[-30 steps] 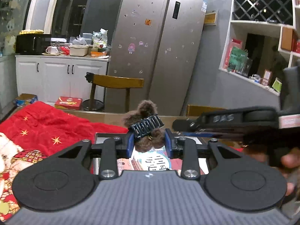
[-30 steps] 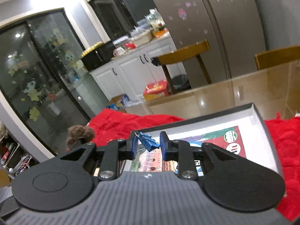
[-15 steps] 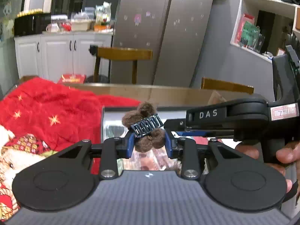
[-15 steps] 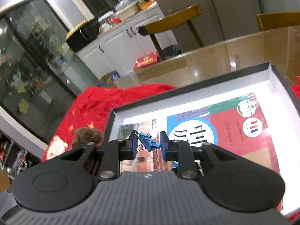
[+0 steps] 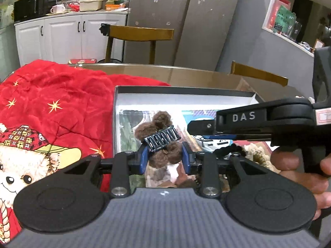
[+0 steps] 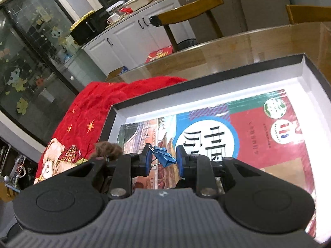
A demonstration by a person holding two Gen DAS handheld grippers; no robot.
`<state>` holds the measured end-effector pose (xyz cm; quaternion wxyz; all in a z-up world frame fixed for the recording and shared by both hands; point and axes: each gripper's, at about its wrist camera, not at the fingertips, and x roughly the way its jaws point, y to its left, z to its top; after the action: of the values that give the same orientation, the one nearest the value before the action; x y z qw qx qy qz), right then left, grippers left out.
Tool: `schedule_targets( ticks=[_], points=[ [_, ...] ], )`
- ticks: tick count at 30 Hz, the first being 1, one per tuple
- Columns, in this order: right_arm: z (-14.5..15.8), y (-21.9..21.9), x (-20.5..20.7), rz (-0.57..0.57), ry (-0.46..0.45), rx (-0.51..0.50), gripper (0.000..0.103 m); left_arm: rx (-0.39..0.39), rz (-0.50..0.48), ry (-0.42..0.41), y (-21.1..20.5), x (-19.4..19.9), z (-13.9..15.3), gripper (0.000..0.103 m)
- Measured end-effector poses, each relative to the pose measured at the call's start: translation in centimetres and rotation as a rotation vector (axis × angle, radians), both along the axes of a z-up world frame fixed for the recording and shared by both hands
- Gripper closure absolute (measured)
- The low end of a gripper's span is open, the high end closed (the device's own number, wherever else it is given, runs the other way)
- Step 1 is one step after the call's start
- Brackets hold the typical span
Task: Organize objects
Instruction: 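Lift and carry brown fuzzy clip with left gripper while right gripper carries blue clip over box, then lower both clips into the box and open both grippers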
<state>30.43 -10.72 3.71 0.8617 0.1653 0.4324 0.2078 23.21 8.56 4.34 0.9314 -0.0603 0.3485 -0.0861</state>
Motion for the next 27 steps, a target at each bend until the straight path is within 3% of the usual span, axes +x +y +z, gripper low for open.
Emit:
schedule_targets(
  ticks=[15, 27],
  points=[
    [-0.3, 0.8, -0.1, 0.023, 0.019, -0.052, 0.075, 0.057, 0.035, 0.051, -0.3, 0.5, -0.8, 0.065],
    [-0.2, 0.5, 0.1, 0.033, 0.044, -0.043, 0.075, 0.035, 0.014, 0.066, -0.7, 0.4, -1.2, 0.065]
  ],
)
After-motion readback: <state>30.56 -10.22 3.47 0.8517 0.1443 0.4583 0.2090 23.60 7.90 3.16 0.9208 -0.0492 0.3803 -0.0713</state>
